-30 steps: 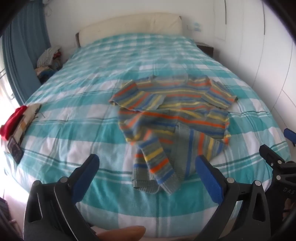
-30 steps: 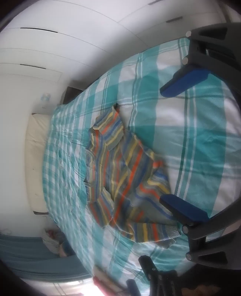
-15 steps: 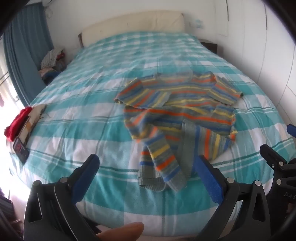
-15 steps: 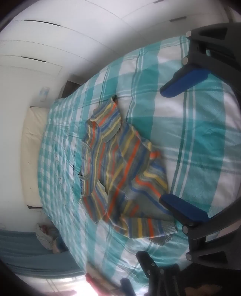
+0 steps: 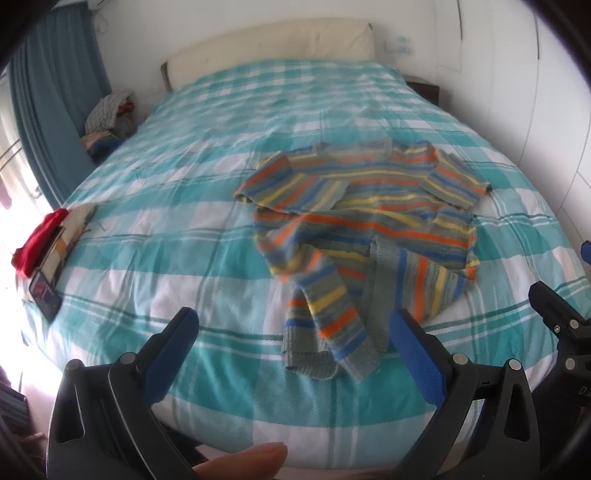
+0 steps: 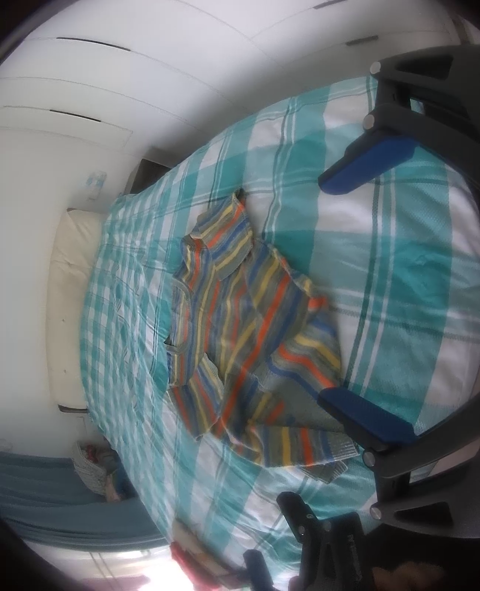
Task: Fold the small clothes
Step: 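Approach the striped sweater on the bed with both grippers open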
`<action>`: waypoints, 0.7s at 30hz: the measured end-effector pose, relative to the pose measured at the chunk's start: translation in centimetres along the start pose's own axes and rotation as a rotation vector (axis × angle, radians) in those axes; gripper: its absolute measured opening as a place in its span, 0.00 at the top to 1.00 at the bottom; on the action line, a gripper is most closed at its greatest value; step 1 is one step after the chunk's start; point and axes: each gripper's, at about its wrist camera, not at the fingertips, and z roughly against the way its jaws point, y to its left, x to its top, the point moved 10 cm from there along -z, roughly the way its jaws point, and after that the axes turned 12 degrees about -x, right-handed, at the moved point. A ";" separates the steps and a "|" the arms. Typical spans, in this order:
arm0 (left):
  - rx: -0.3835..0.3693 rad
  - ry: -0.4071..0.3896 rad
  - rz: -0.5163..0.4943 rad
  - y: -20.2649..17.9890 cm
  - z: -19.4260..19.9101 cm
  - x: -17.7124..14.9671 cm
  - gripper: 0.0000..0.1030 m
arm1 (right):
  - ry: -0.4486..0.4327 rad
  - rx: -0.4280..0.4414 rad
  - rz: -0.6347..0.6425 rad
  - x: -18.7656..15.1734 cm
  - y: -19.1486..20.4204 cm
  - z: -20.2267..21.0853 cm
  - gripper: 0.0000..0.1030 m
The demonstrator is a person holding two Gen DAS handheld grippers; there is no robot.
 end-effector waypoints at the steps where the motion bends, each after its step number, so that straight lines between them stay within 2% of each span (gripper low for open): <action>1: 0.000 0.002 0.002 0.0 -0.1 0.0 0.00 | 0.000 0.000 0.000 0.0 0.0 0.0 0.00; 14: 0.009 0.006 -0.001 0.2 -0.1 -0.1 0.00 | 0.000 -0.001 0.005 -0.1 0.3 0.1 0.00; 21: -0.013 0.025 0.028 0.9 0.0 -0.3 0.00 | -0.001 -0.007 0.004 0.0 0.3 0.0 0.00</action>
